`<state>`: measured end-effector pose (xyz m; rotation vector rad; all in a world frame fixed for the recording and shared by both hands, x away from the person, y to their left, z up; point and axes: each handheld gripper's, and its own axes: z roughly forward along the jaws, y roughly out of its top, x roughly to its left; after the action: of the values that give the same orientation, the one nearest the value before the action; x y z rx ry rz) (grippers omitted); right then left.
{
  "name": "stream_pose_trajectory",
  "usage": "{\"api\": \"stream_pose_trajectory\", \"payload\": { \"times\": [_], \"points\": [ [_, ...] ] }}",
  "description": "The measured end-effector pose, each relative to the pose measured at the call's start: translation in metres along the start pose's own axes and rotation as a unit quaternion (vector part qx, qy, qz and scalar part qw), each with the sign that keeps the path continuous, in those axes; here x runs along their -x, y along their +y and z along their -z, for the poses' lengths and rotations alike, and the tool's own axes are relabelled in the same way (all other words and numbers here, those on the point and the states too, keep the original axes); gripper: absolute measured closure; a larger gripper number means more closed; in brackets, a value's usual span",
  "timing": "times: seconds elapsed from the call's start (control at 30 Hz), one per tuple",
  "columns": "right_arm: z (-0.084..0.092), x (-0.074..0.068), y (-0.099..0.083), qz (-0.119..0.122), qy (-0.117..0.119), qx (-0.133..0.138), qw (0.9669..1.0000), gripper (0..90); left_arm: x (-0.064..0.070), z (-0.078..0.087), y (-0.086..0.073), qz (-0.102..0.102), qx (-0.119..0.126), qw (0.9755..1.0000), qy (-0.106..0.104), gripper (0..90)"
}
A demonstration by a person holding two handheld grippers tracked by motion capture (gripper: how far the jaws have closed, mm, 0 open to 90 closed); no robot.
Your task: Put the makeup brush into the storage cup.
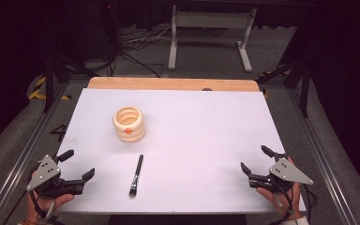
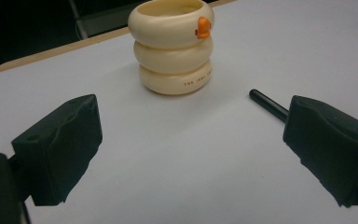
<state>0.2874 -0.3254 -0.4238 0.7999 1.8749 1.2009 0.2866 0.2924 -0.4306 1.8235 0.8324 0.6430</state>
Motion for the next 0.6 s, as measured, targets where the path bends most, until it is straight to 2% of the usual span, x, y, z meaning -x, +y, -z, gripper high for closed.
{"api": "stream_pose_trajectory", "payload": {
  "times": [0.17, 0.3, 0.6],
  "points": [
    [0.0, 0.0013, -0.0003, -0.005, -0.002, -0.002, 1.0, 11.7, 0.0055, -0.0053, 0.0013, -0.01, -0.015, 0.9998, -0.007, 6.4],
    [-0.0012, -0.0002, 0.0007, 0.001, 0.0, -0.004, 1.0, 11.7, 0.0056, -0.0082, -0.0006, -0.01, -0.02, 0.9996, -0.015, 6.4],
    [-0.0061, -0.0051, 0.0009, 0.011, 0.015, -0.013, 0.9997, 11.7, 0.0057, -0.0095, -0.0042, -0.009, -0.027, 0.9995, -0.013, 6.6]
  ]
}}
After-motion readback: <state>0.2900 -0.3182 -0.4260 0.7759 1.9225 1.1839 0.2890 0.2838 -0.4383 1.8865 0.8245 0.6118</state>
